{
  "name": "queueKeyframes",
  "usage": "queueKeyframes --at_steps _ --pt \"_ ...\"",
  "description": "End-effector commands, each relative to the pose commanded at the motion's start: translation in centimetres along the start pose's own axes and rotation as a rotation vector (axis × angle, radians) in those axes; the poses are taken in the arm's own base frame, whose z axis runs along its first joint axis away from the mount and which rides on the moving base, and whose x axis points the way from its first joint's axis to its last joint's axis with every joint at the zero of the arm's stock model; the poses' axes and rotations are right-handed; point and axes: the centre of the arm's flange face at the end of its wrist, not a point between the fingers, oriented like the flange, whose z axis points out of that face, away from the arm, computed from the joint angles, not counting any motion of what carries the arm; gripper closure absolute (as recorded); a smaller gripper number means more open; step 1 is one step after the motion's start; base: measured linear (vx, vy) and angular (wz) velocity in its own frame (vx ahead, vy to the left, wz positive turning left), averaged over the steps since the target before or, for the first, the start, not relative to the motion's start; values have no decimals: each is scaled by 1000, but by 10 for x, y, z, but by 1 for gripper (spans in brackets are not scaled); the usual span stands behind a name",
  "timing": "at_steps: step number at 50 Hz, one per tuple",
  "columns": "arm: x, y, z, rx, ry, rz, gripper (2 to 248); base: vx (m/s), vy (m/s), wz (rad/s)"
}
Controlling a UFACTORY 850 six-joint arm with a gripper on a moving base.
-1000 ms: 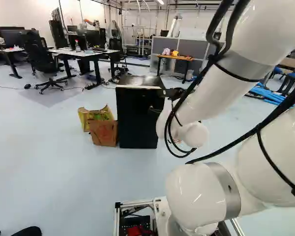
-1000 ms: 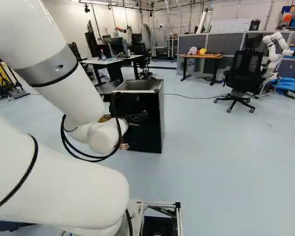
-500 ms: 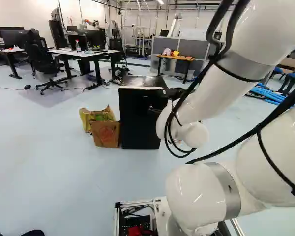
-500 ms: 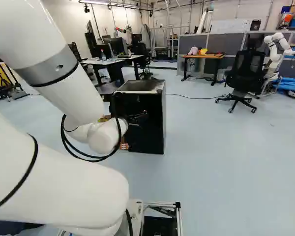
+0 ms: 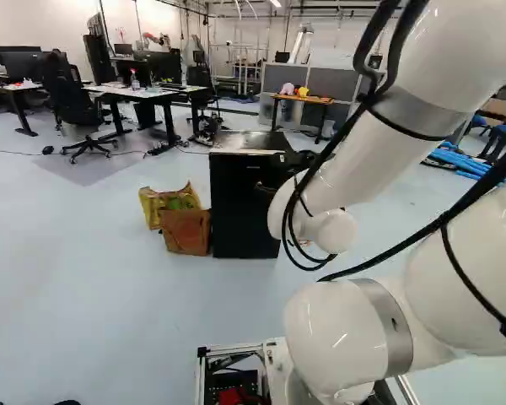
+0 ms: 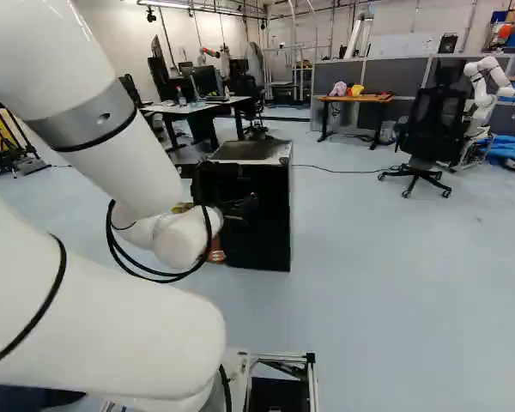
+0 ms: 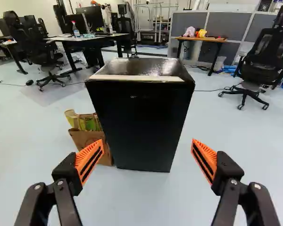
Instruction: Grab a drink from the fridge
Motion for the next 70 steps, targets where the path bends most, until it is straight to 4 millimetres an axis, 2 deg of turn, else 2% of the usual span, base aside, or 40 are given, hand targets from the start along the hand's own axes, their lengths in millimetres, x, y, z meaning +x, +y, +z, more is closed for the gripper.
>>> queueKeyframes --at_steps 70 --pt "0 0 0 0 0 0 3 46 69 -51"
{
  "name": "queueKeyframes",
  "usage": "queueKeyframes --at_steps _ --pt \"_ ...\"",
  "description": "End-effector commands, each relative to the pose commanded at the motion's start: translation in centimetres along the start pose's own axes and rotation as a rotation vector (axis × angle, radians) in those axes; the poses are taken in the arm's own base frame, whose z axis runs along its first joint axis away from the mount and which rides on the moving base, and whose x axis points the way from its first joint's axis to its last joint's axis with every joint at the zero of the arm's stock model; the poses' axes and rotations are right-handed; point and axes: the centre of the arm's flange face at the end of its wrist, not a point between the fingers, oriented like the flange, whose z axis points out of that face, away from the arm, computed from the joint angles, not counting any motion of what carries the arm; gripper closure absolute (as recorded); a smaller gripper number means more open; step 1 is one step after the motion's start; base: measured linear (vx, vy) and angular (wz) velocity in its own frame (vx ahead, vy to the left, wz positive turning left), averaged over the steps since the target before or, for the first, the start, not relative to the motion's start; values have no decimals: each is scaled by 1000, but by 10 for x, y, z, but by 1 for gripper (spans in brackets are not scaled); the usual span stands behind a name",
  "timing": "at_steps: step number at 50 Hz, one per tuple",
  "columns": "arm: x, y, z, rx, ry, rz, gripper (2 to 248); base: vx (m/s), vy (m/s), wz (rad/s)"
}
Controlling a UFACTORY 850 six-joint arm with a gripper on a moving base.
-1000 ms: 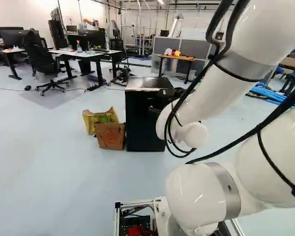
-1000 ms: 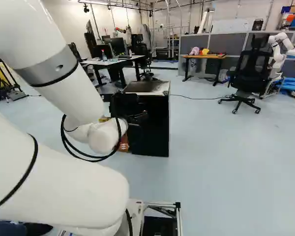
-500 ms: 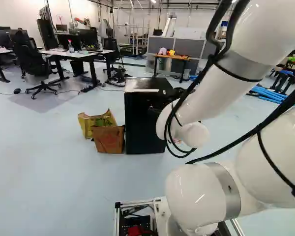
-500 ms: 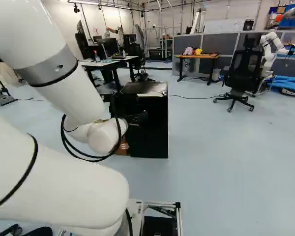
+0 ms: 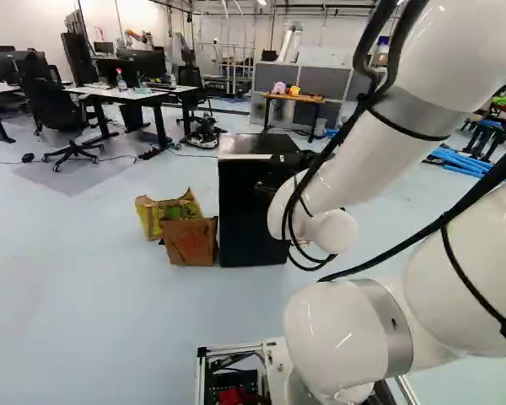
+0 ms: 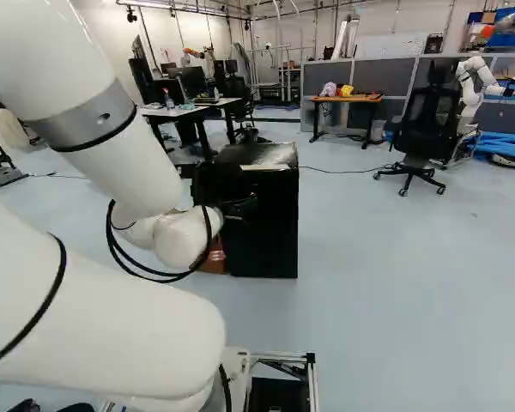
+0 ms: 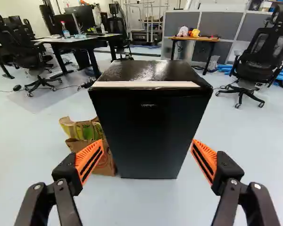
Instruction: Grab a drink from the fridge
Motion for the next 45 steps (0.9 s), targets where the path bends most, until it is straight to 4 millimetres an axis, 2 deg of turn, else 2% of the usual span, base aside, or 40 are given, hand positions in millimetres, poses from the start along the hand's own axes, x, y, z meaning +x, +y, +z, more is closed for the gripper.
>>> queueKeyframes --at_steps 45 --pt "0 0 0 0 0 0 3 35 75 -7"
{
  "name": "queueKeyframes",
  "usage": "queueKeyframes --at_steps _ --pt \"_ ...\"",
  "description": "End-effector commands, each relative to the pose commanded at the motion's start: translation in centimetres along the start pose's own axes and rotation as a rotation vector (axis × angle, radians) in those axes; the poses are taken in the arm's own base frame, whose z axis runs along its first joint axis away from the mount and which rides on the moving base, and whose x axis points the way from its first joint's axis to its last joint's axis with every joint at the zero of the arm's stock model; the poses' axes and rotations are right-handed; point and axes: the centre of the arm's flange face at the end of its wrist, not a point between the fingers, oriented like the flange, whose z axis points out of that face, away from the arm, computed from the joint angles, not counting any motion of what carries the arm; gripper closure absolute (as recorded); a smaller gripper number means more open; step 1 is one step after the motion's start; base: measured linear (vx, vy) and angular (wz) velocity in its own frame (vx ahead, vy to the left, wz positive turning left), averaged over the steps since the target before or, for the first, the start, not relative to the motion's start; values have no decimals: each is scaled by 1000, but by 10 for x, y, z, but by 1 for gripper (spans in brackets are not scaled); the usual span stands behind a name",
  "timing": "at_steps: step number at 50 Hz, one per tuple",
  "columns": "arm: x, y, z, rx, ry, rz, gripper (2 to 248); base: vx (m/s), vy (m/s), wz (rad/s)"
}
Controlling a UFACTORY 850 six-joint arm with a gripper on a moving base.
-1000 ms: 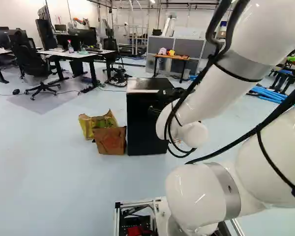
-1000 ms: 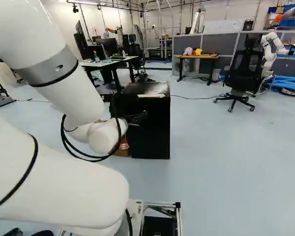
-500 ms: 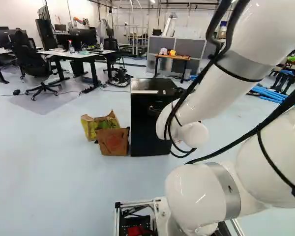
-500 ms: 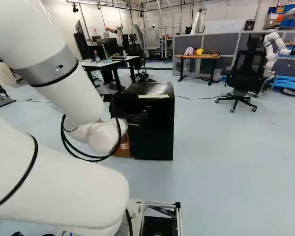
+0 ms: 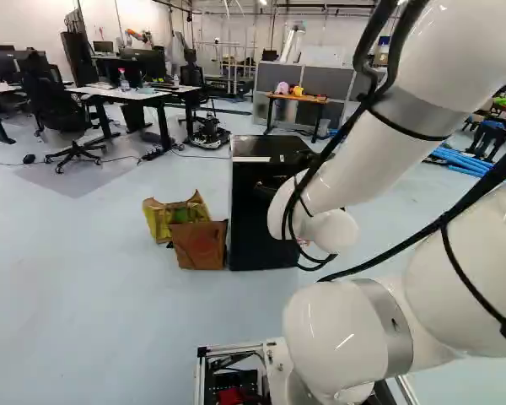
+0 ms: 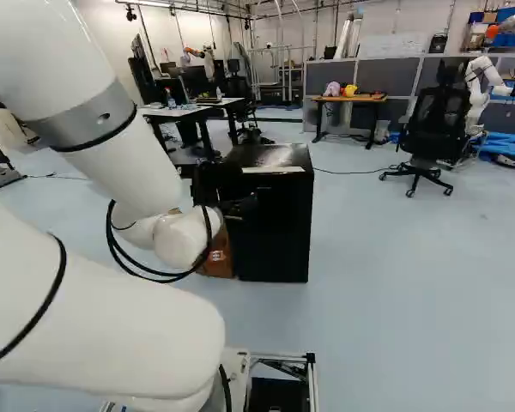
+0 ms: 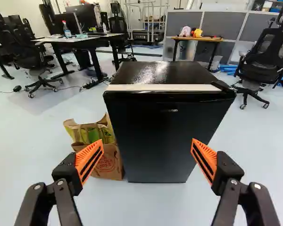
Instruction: Grab a drink from the fridge
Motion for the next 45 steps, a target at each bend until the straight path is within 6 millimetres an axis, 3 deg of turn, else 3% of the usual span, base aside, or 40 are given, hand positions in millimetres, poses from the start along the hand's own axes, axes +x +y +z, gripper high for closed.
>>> queueKeyframes --at_steps 45 --pt "0 0 0 0 0 0 3 46 73 -8"
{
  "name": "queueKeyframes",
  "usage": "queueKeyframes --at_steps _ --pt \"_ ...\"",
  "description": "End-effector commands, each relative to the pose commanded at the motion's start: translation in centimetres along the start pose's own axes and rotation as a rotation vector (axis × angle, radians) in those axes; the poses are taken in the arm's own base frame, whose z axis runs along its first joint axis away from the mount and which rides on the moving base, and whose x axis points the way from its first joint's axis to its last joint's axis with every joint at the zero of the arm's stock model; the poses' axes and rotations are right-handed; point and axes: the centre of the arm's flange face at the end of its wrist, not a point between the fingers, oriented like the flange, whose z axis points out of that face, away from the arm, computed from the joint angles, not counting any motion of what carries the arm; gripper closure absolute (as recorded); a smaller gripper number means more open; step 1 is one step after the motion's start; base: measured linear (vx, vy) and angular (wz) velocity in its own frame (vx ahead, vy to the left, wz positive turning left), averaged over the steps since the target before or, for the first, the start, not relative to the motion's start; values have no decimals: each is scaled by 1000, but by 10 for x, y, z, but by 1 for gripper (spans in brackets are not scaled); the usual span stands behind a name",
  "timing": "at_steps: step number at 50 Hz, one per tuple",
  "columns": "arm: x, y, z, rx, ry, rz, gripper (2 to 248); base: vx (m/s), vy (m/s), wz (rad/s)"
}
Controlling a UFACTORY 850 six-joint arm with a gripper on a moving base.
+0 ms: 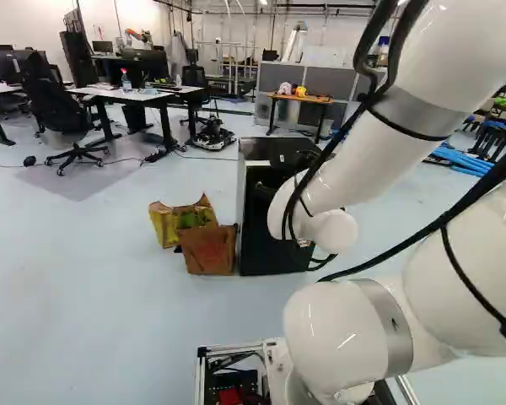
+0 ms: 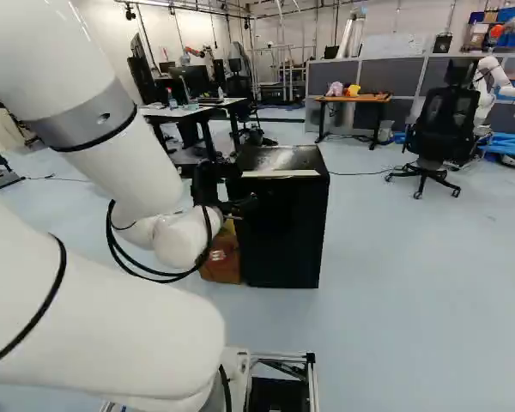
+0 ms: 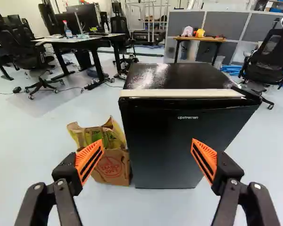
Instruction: Grab a drink from the fridge
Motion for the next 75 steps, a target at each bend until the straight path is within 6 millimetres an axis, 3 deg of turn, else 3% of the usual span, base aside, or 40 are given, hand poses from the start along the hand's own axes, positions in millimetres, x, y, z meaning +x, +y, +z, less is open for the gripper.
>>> queueKeyframes --at_steps 34,75 --pt "0 0 0 0 0 0 3 40 70 -10" --pt "2 -11 4 34 -2 -10 3 0 1 0"
